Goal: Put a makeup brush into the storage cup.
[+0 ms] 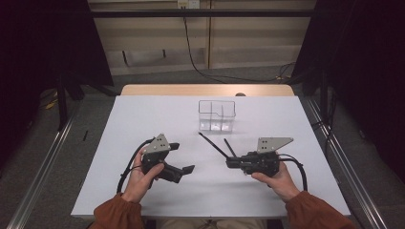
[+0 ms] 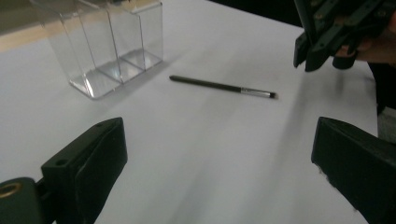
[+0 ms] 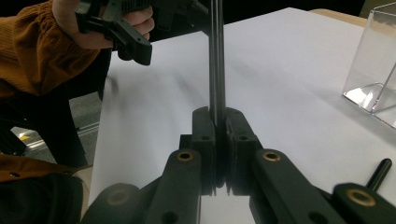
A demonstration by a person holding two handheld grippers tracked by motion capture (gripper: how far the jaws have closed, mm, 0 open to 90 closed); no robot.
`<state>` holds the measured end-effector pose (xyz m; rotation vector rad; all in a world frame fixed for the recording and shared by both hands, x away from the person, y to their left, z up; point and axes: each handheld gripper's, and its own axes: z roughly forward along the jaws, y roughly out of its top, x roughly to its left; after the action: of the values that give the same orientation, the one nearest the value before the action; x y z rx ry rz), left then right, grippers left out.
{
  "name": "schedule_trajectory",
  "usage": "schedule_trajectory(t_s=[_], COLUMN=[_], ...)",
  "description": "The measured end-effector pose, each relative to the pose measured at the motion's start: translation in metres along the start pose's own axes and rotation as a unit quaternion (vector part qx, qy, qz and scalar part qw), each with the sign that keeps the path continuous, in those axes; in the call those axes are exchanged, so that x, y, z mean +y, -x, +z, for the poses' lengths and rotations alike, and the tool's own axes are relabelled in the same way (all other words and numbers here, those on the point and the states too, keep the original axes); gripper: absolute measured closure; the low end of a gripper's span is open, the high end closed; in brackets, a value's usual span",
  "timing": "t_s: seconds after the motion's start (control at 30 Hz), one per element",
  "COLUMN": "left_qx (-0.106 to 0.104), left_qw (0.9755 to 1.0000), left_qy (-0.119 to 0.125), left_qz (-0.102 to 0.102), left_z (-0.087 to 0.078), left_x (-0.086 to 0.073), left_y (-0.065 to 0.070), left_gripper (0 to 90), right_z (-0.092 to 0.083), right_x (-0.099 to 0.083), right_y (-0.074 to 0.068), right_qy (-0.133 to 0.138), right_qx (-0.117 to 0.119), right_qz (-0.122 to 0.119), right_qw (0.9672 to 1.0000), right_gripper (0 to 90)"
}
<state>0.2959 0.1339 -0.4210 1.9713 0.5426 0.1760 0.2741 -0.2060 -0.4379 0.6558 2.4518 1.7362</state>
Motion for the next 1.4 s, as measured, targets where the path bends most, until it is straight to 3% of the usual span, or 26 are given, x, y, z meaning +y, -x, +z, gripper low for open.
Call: schedule_trajectory(t_s=[0.07, 0.2, 0.27, 0.37, 0.53, 0.63, 0.7, 0.8, 1.07, 1.3, 1.4], left_qx=[-0.002, 0.016, 0.010, -0.012, -0.017, -0.004, -0.017, -0.021, -0.014, -0.031, -0.038], left_qw=[1.0000, 0.9997, 0.9996, 0.9992, 0.9983, 0.9969, 0.9964, 0.9956, 0.9941, 0.9944, 0.9944], left_qy=[0.006, 0.017, 0.025, 0.037, 0.054, 0.072, 0.080, 0.089, 0.107, 0.100, 0.097], left_qz=[-0.004, -0.012, -0.010, 0.005, 0.010, 0.032, 0.025, 0.021, 0.002, -0.011, -0.017], left_z=[0.001, 0.006, 0.009, 0.012, 0.019, 0.025, 0.029, 0.033, 0.035, 0.036, 0.036], left_x=[0.001, 0.006, 0.008, 0.012, 0.021, 0.026, 0.029, 0.032, 0.037, 0.036, 0.036], left_y=[0.001, 0.004, 0.006, 0.011, 0.017, 0.023, 0.025, 0.028, 0.026, 0.026, 0.026], left_gripper=[4.6, 6.0, 5.4, 5.2, 8.4, 9.8, 14.3, 17.3, 36.7, 52.8, 54.0], right_z=[0.000, 0.001, 0.002, 0.002, 0.001, 0.001, 0.001, 0.001, 0.002, 0.004, 0.005], right_x=[0.000, 0.000, 0.001, 0.001, 0.002, 0.002, 0.002, 0.002, 0.000, -0.001, -0.001], right_y=[0.000, 0.001, 0.001, 0.000, 0.000, 0.000, 0.000, 0.000, 0.000, 0.001, 0.001], right_qy=[0.001, 0.003, 0.004, 0.005, 0.008, 0.008, 0.009, 0.009, 0.004, 0.002, 0.001], right_qx=[-0.001, 0.001, 0.002, 0.001, -0.001, 0.000, 0.000, -0.002, 0.001, 0.003, 0.005], right_qz=[0.001, -0.001, -0.001, -0.003, -0.005, -0.006, -0.006, -0.002, -0.003, -0.002, -0.002], right_qw=[1.0000, 1.0000, 1.0000, 1.0000, 1.0000, 0.9999, 0.9999, 1.0000, 1.0000, 1.0000, 1.0000], right_gripper=[84.1, 84.1, 84.1, 84.1, 84.1, 84.1, 84.1, 84.1, 84.1, 84.1, 84.1])
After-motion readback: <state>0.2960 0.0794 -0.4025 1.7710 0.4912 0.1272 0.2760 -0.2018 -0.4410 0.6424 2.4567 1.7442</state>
